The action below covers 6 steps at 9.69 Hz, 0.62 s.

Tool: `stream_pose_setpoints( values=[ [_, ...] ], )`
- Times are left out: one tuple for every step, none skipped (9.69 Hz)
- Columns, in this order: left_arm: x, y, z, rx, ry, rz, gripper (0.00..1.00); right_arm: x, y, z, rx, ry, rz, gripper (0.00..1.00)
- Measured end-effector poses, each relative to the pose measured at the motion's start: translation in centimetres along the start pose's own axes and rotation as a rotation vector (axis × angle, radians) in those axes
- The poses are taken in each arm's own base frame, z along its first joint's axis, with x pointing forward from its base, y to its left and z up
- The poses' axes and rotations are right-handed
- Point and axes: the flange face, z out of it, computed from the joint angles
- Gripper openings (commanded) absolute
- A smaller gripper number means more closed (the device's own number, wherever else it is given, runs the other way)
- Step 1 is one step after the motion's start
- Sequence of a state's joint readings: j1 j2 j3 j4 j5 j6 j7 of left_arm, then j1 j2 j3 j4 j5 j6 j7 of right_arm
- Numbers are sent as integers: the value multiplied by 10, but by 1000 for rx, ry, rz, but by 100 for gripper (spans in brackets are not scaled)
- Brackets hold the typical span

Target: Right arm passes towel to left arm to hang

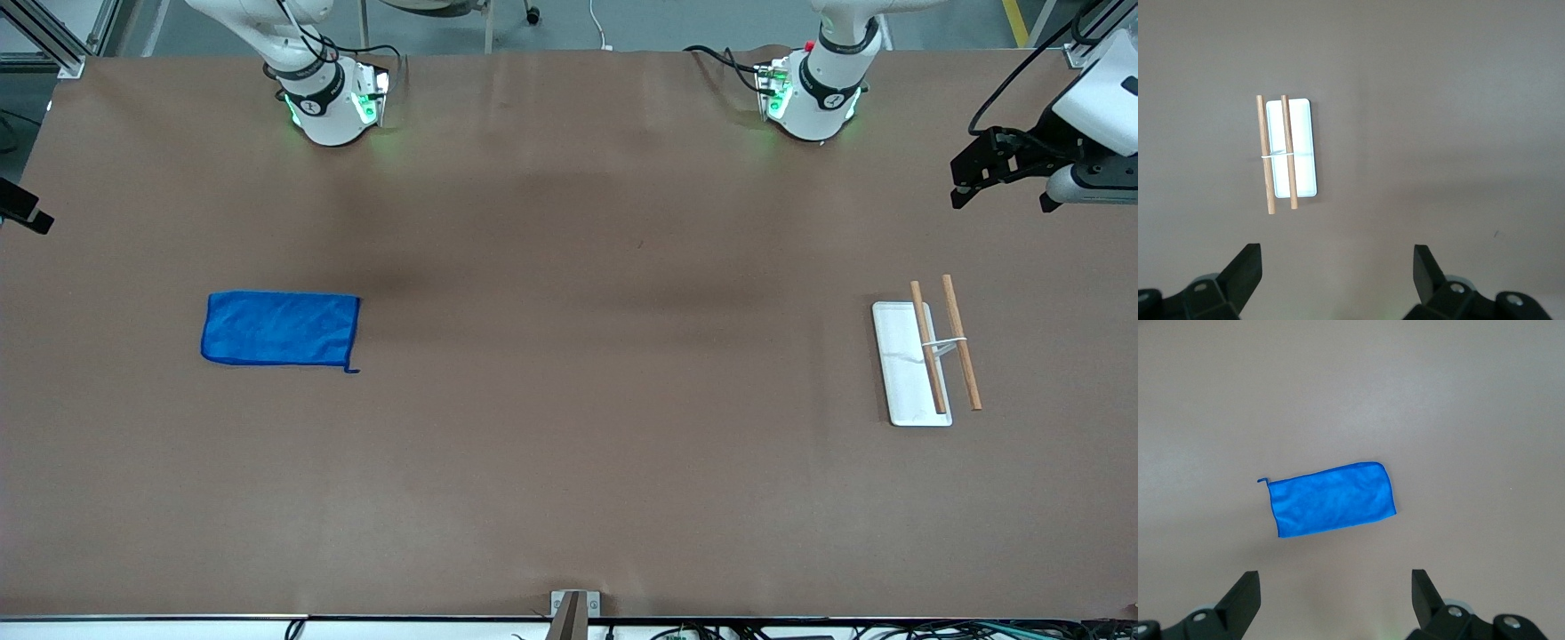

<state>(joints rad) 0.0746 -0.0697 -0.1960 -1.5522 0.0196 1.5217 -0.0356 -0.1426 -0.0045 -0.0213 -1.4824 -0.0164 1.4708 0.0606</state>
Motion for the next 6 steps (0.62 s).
stream_pose_setpoints(
  values=[
    [0, 0, 0, 0, 0, 0, 100, 0, 0, 0, 0, 0, 0, 100],
    [0, 0, 0, 0, 0, 0, 100, 0, 0, 0, 0, 0, 0, 100],
    [0, 0, 0, 0, 0, 0, 100, 0, 0, 0, 0, 0, 0, 100],
    [0, 0, 0, 0, 0, 0, 100, 0, 0, 0, 0, 0, 0, 100],
    [0, 0, -1, 0, 1, -1, 100, 0, 0, 0, 0, -1, -2, 100],
    [0, -1, -2, 0, 5, -2, 100, 0, 1, 0, -4, -3, -15, 100]
  ],
)
